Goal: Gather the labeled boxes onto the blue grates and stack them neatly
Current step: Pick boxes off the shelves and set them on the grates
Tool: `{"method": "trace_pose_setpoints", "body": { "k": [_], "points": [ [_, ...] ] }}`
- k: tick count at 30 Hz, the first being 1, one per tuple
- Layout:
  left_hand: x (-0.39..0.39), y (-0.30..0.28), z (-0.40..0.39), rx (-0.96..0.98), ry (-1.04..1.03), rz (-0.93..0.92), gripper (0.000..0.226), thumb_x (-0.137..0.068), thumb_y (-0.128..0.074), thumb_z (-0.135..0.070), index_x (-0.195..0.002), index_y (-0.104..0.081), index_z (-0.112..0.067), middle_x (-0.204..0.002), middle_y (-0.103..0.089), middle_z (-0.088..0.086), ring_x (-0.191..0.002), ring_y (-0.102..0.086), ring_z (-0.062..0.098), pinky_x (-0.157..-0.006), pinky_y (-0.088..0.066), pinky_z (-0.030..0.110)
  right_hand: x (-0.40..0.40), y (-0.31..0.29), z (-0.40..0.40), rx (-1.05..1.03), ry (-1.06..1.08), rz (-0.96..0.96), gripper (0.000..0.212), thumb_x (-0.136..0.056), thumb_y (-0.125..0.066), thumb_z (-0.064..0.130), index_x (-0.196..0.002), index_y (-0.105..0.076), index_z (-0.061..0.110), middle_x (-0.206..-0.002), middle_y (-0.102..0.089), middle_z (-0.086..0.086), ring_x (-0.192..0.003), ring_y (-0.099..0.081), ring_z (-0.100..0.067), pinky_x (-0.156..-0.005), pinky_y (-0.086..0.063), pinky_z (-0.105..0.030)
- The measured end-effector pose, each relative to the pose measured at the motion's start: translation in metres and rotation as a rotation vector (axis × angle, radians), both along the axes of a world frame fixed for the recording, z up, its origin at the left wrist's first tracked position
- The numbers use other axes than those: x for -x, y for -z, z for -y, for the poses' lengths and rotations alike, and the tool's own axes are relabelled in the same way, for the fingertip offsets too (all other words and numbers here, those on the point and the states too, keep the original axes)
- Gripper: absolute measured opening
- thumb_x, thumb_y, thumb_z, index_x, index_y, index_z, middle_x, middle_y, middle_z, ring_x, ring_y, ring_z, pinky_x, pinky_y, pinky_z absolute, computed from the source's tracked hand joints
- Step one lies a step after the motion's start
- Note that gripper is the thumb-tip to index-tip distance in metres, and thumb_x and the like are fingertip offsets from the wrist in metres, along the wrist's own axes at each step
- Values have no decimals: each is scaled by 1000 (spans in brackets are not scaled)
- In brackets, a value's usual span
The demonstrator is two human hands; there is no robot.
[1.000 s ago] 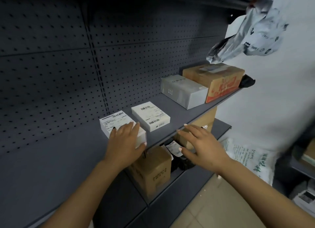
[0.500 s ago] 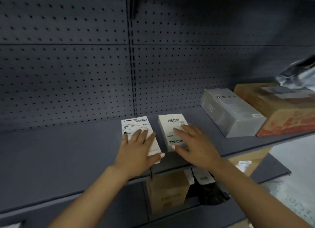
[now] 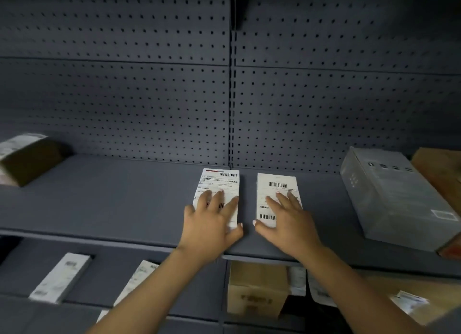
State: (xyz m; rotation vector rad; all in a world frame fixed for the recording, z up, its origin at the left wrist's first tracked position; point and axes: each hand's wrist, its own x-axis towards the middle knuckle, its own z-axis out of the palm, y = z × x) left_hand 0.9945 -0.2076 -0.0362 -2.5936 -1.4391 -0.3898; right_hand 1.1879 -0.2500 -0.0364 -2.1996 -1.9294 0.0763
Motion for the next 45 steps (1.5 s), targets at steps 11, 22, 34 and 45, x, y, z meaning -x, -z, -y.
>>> {"method": "trace_pose_setpoints", "body": {
  "k": [11, 22, 34, 45],
  "points": [
    [0, -2, 7, 60, -57, -49, 70, -74, -38, -65, -136, -43, -32, -138, -47, 1, -129, -40, 31, -84, -45, 51, -4, 10, -1, -40, -41, 74, 81, -80, -45, 69, -146, -27, 25, -156, -21, -1, -145, -9, -25, -103, -33, -47],
    [61, -31, 35, -136, -78, 206, 63, -70, -53, -58, -126, -56, -29, -127, -58, -1, -118, -51, 25, -78, -52, 48, 28, -33, 29, -192, -177, 100, 79, -73, -35, 70, -140, -43, 27, -150, -37, 2, -141, -26, -22, -101, -37, -51],
    [265, -47, 104, -218, -301, 186, 64, -73, -52, -60, -129, -55, -29, -129, -57, 2, -119, -50, 28, -79, -52, 47, 220, -64, 39, -329, -471, 61, 75, -71, -44, 68, -130, -54, 25, -140, -51, 0, -133, -42, -25, -93, -45, -51],
    [492, -34, 190, -212, -552, 162, 67, -73, -50, -63, -128, -56, -26, -129, -57, 0, -118, -49, 26, -80, -51, 44, 453, -61, 64, -173, -733, -52, 79, -75, -35, 73, -145, -28, 36, -155, -22, 11, -144, -11, -12, -113, -23, -41]
  ]
}}
